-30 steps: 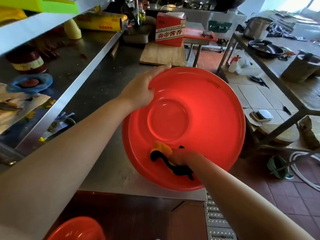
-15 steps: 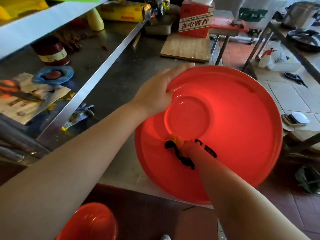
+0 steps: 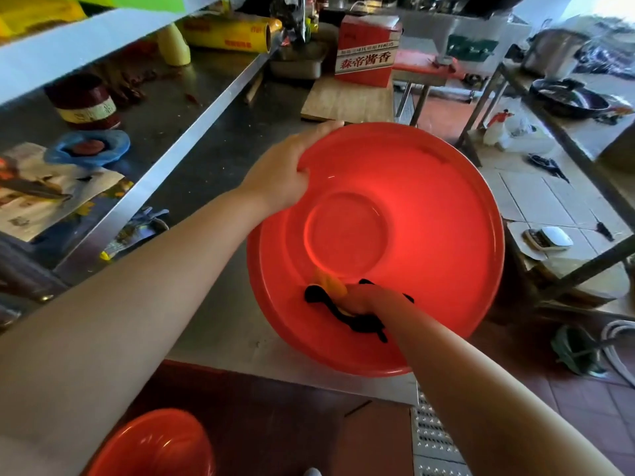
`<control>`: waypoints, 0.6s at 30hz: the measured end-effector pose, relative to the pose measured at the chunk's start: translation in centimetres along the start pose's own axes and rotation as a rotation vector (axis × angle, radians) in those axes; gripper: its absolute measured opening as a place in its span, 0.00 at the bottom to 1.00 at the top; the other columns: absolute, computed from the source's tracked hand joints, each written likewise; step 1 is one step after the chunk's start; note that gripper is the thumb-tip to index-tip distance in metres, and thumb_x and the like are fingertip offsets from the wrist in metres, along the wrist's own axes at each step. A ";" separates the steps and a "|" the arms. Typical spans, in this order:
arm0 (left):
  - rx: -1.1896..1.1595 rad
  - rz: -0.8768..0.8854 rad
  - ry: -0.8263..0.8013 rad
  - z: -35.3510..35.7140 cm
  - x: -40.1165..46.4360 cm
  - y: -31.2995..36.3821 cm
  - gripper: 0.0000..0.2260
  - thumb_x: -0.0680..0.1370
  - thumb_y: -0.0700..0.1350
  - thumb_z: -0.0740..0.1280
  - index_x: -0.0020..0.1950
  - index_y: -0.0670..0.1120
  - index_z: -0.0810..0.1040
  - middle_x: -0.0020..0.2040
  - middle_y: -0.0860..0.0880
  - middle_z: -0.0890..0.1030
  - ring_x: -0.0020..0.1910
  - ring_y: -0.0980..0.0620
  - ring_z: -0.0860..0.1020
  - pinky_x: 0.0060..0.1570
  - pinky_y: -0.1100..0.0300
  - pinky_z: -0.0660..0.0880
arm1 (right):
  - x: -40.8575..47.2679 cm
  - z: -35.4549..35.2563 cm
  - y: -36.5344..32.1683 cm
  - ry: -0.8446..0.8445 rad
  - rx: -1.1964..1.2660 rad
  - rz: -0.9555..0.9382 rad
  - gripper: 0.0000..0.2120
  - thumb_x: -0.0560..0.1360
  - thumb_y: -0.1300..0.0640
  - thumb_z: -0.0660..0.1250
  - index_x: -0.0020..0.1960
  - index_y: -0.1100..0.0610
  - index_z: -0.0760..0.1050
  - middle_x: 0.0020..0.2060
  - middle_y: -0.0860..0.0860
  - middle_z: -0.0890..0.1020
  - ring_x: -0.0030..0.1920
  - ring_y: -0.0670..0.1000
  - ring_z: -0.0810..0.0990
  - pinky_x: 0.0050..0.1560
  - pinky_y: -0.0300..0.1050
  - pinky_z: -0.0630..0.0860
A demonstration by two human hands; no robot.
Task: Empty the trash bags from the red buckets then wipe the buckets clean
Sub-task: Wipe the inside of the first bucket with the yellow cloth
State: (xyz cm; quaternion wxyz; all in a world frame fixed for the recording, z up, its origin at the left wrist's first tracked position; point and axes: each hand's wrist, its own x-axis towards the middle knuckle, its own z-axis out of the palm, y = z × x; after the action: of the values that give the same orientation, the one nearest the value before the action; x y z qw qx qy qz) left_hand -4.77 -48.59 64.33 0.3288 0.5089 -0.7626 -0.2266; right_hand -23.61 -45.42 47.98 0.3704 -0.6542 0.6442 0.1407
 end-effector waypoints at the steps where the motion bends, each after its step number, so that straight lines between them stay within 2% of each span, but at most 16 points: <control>1: -0.006 -0.004 -0.006 -0.1 0.1 0.0 0.32 0.77 0.35 0.60 0.76 0.63 0.64 0.72 0.54 0.70 0.68 0.58 0.70 0.65 0.66 0.66 | -0.9 -0.2 -0.1 -0.007 0.000 -0.018 0.62 0.50 0.11 0.33 0.77 0.38 0.57 0.76 0.47 0.63 0.75 0.56 0.64 0.73 0.58 0.59; 4: -0.019 -0.013 -0.027 -0.2 0.3 0.0 0.32 0.78 0.34 0.60 0.76 0.63 0.63 0.72 0.55 0.71 0.66 0.60 0.71 0.60 0.72 0.66 | -3.5 -0.7 -0.2 -0.035 -0.033 -0.060 0.57 0.57 0.14 0.34 0.78 0.41 0.56 0.77 0.50 0.62 0.76 0.56 0.62 0.74 0.57 0.57; 6: -0.032 -0.014 -0.032 -0.2 0.4 0.0 0.32 0.78 0.35 0.60 0.76 0.63 0.63 0.72 0.56 0.71 0.66 0.59 0.72 0.59 0.72 0.66 | -4.8 -0.9 0.0 -0.071 -0.099 -0.069 0.51 0.64 0.17 0.37 0.79 0.44 0.53 0.78 0.50 0.59 0.77 0.55 0.60 0.76 0.55 0.54; 8: -0.046 -0.019 -0.036 -0.4 0.3 -0.1 0.32 0.78 0.35 0.60 0.76 0.65 0.63 0.72 0.56 0.71 0.65 0.59 0.72 0.58 0.71 0.66 | -6.0 -0.9 0.3 -0.087 -0.168 -0.062 0.45 0.69 0.20 0.40 0.79 0.44 0.56 0.77 0.51 0.62 0.76 0.56 0.62 0.75 0.55 0.55; 14: -0.073 -0.031 -0.026 -0.9 -0.2 -0.5 0.32 0.78 0.36 0.60 0.75 0.65 0.63 0.68 0.61 0.70 0.61 0.65 0.70 0.49 0.78 0.64 | -10.6 -0.4 0.6 -0.097 -0.228 -0.110 0.35 0.74 0.24 0.46 0.71 0.43 0.68 0.65 0.51 0.77 0.64 0.56 0.75 0.62 0.52 0.68; 18: -0.097 -0.046 -0.006 -1.4 -0.5 -1.3 0.31 0.78 0.36 0.60 0.75 0.64 0.64 0.68 0.60 0.71 0.60 0.65 0.71 0.50 0.78 0.63 | -14.5 0.1 0.8 -0.033 -0.265 -0.099 0.31 0.75 0.28 0.54 0.69 0.46 0.69 0.64 0.52 0.77 0.63 0.56 0.75 0.62 0.52 0.71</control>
State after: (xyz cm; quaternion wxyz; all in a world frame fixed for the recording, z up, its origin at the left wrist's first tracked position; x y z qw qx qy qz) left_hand -2.80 -48.61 64.28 0.3454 0.5092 -0.7398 -0.2723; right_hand -26.23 -34.52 57.22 0.2979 -0.7261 0.5806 0.2167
